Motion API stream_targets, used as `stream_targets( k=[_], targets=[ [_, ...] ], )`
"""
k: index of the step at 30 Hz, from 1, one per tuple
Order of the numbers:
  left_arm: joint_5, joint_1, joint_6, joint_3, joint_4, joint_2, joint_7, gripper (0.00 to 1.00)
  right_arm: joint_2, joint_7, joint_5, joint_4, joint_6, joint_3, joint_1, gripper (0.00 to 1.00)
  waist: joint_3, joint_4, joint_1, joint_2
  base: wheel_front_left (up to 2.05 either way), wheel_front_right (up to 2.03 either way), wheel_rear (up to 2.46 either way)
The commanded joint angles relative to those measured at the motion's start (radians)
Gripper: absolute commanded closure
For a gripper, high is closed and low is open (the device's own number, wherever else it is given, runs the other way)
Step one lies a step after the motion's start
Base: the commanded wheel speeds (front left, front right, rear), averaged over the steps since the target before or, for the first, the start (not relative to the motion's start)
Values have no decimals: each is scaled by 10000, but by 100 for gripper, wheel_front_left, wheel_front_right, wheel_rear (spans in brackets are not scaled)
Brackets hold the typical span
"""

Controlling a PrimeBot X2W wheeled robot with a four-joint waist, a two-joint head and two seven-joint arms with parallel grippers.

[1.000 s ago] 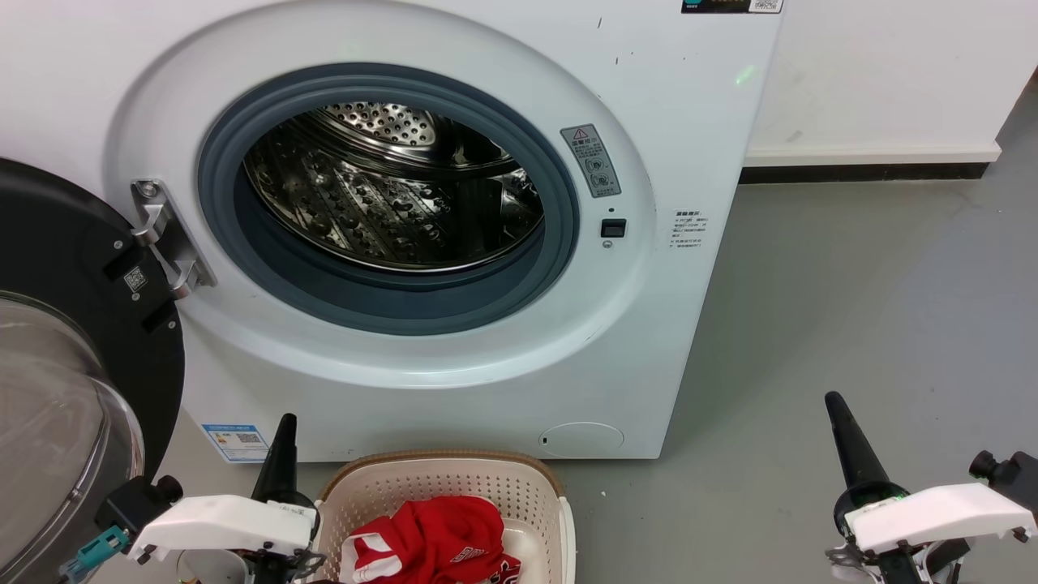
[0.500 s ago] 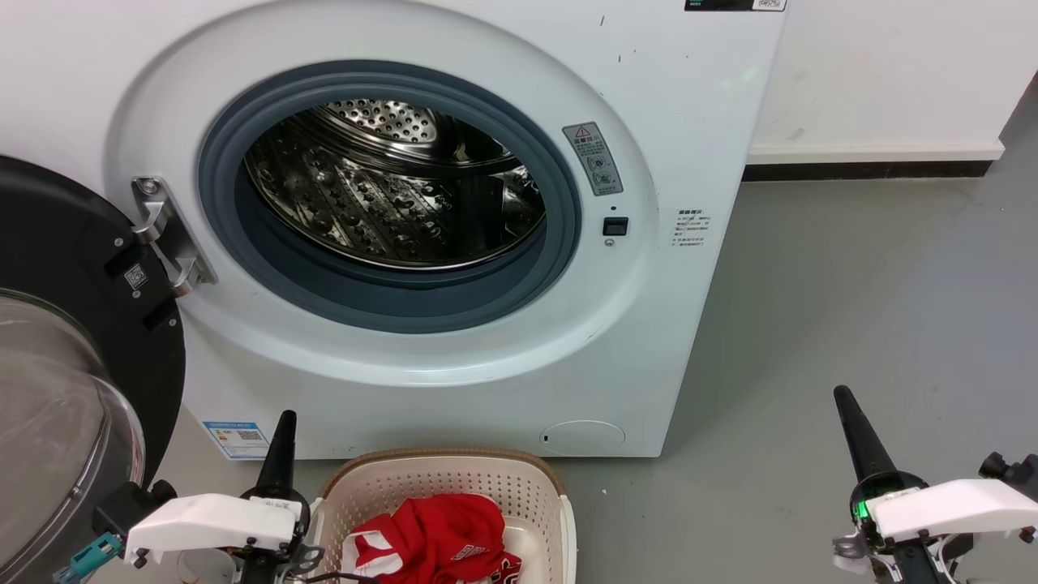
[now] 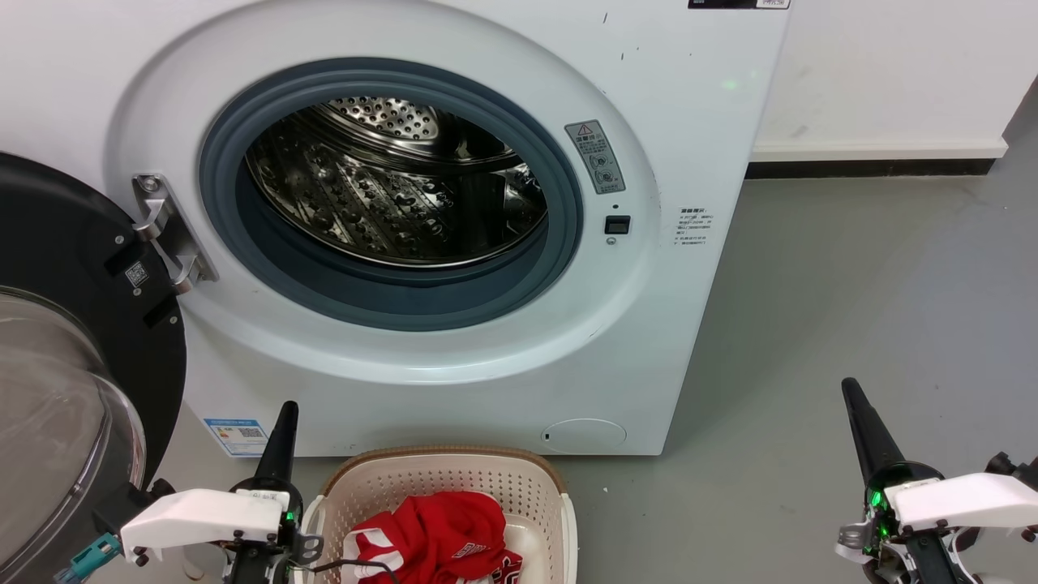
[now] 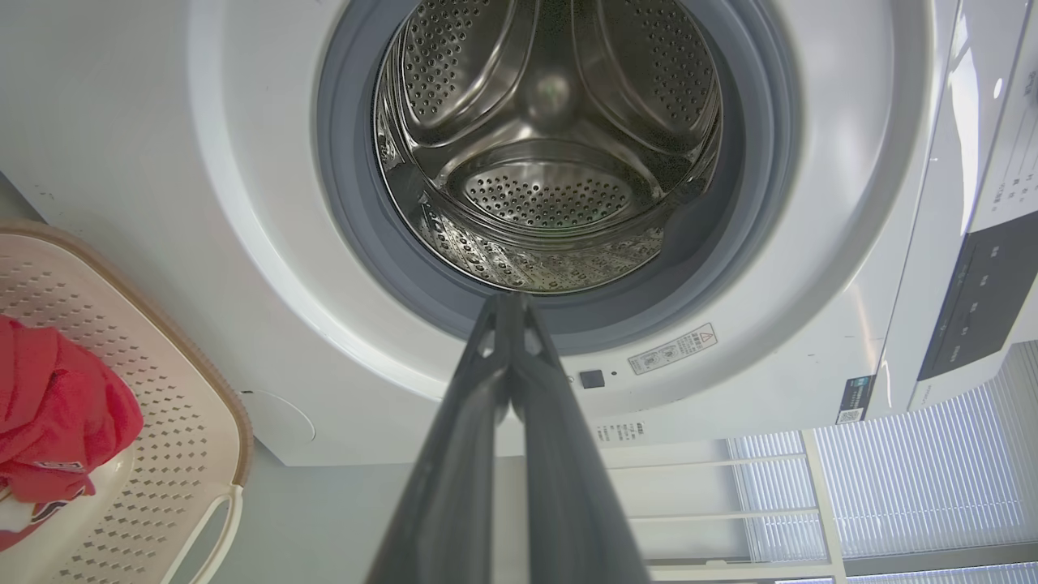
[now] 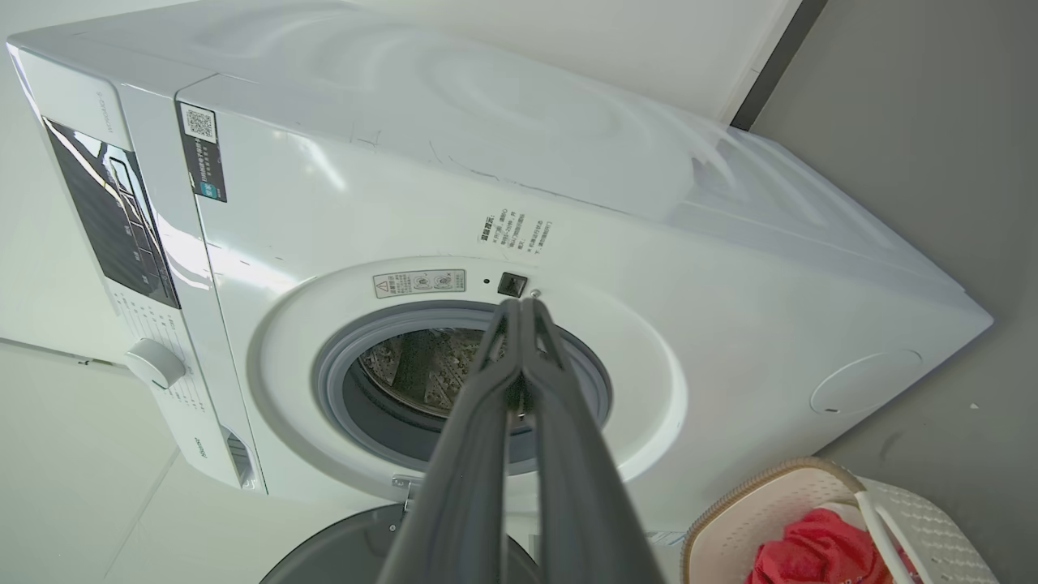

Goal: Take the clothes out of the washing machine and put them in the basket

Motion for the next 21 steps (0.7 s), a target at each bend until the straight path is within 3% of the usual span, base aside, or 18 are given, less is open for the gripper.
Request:
stream_targets(
  k=[1,21],
  targets=[
    [-240,-174,-77,70,-92,6,87,100,-31,45,271,15,-2,-52,-201,100,5,3,0,0,0,0,0],
    [-1815,-264,-187,246,-87,-85,474,100,17,298,1869,251,-2,-292,-391,100,68,42,0,0,0,0,0]
  ],
)
